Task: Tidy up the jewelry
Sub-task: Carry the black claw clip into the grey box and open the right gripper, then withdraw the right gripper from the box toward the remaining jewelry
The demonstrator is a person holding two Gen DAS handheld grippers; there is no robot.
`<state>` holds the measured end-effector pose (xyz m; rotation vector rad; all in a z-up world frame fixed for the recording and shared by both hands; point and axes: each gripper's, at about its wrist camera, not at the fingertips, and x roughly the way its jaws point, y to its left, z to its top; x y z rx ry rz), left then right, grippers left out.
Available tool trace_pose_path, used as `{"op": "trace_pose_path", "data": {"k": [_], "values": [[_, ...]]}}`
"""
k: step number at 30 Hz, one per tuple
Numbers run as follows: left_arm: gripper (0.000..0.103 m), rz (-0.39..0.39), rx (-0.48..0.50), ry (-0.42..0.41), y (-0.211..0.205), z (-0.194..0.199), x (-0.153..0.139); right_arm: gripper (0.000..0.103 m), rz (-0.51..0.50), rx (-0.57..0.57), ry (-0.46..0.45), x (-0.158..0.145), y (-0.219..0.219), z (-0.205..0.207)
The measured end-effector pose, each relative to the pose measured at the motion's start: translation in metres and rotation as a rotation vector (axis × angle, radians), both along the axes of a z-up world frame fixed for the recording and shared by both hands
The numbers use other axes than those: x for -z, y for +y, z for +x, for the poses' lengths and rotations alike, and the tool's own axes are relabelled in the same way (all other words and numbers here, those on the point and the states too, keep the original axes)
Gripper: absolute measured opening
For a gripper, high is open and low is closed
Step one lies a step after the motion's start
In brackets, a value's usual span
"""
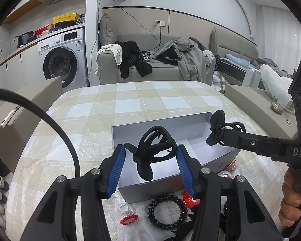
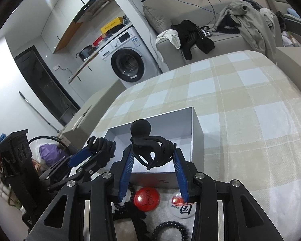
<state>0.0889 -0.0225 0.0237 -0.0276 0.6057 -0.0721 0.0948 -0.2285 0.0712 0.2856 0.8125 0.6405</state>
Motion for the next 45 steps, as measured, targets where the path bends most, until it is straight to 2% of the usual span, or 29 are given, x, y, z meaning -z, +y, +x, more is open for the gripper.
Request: {"op": "trace_pose_path", "data": {"k": [7,12,15,16,18,19,21,23,25,26,28,30,40,45], "values": [[0.047,0.001,0.012,0.012,0.000,-0.002,-0.005,0.041,-0.009,0.000,-0.004,0.000,0.002,-0.001],[0.047,0.030,0.027,0.005,-0.002,-0.004,-0.008,0.041,-0.009,-0.001,0.000,0.000,0.003,0.000],[0.048,0.026,0.038,0.019,-0.001,-0.006,-0.009,0.045,-0.006,-0.001,-0.003,-0.002,0.001,-0.003],[0.052,0.022,0.045,0.024,-0.001,-0.008,-0.009,0.047,-0.014,-0.003,-0.011,-0.004,0.000,-0.006],[0.065,0.018,0.050,0.033,0.001,-0.013,-0.010,0.051,-0.033,-0.016,-0.035,-0.007,-0.003,-0.014],[0.072,0.014,0.056,0.036,0.002,-0.018,-0.011,0.055,-0.049,-0.032,-0.051,-0.010,-0.004,-0.021],[0.077,-0.003,0.067,0.036,0.005,-0.028,-0.012,0.066,-0.080,-0.066,-0.088,-0.014,-0.007,-0.035],[0.085,-0.011,0.072,0.038,0.007,-0.039,-0.013,0.092,-0.116,-0.078,-0.133,-0.016,-0.012,-0.051],[0.091,-0.036,0.067,0.029,0.010,-0.049,-0.012,0.103,-0.140,-0.071,-0.166,-0.015,-0.018,-0.065],[0.101,-0.062,0.061,0.023,0.013,-0.053,-0.011,0.103,-0.146,-0.064,-0.170,-0.012,-0.021,-0.070],[0.102,-0.115,0.048,0.008,0.017,-0.058,-0.007,0.103,-0.164,-0.054,-0.147,-0.006,-0.023,-0.076],[0.102,-0.137,0.039,0.011,0.019,-0.060,-0.002,0.103,-0.190,-0.050,-0.123,0.001,-0.023,-0.079],[0.102,-0.071,0.024,0.045,0.013,-0.062,0.018,0.103,-0.314,-0.038,-0.103,0.021,-0.027,-0.091],[0.102,-0.085,0.024,0.076,0.017,-0.060,0.026,0.103,-0.343,-0.046,-0.105,0.022,-0.028,-0.090]]}}
